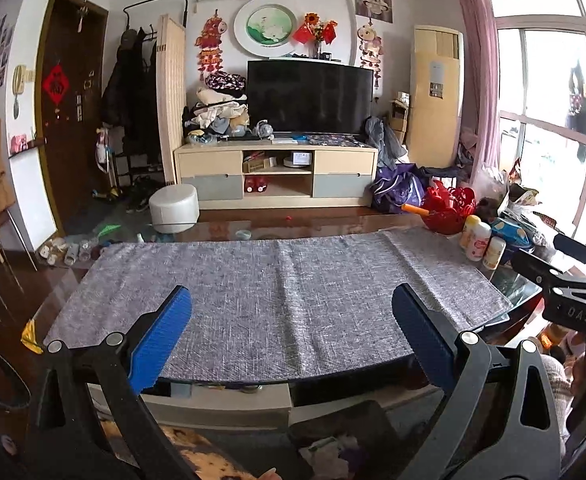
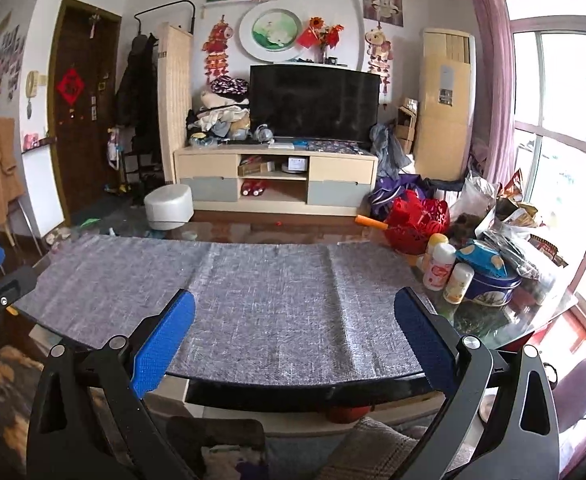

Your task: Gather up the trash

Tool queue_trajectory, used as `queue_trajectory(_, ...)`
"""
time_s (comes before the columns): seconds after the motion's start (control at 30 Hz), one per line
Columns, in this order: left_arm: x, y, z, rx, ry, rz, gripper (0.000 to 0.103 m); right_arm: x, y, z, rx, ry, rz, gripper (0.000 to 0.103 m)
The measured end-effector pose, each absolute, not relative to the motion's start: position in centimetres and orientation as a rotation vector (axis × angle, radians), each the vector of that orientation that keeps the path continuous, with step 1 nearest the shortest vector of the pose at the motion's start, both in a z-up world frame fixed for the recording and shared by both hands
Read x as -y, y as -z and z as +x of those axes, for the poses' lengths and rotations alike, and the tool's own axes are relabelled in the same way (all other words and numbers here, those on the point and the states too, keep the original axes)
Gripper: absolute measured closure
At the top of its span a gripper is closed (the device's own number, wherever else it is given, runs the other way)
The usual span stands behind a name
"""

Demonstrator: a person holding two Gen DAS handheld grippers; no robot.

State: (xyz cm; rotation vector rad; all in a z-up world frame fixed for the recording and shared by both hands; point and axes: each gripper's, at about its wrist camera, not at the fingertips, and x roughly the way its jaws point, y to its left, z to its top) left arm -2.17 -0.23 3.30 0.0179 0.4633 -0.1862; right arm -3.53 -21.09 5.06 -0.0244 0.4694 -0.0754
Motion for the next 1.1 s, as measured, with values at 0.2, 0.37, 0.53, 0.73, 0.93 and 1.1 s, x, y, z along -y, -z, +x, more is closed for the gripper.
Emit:
queue_trajectory(0.2, 0.0, -2.9, -2.1, -0.470, 0.182, 0.015, 0.008, 20.9, -4.9, -3.8, -0.463, 0.076, -0.004, 0.003)
queue_trajectory(0.37, 0.1, -2.6, -2.1, -0.475, 0.187, 0.021, 0.008, 20.4, -4.6, -3.7, -0.472, 0.072, -0.007, 0.003)
queue_trajectory(0.53, 0.0, -2.6, -2.1, -0.475, 0.193, 0.014, 0.008, 20.2, -4.5, -3.6, -0.477, 0.065, -0.007, 0.003)
queue_trajectory(0.73, 0.0, -2.6, -2.2, -0.475, 0.197, 0.009, 0.008, 19.8, -4.6, -3.6, -0.480, 0.058, -0.012, 0.003)
queue_trajectory(0.93, -0.1, -2.7, -2.3, -0.473, 0.197, 0.008, 0.008, 19.7, -4.7, -3.6, -0.478, 0.060, -0.017, 0.003)
queue_trajectory(1.1, -0.3, -2.8, -2.3, -0.474, 0.196, 0.003, 0.008, 19.6, -4.7, -3.5, -0.486, 0.058, -0.021, 0.003)
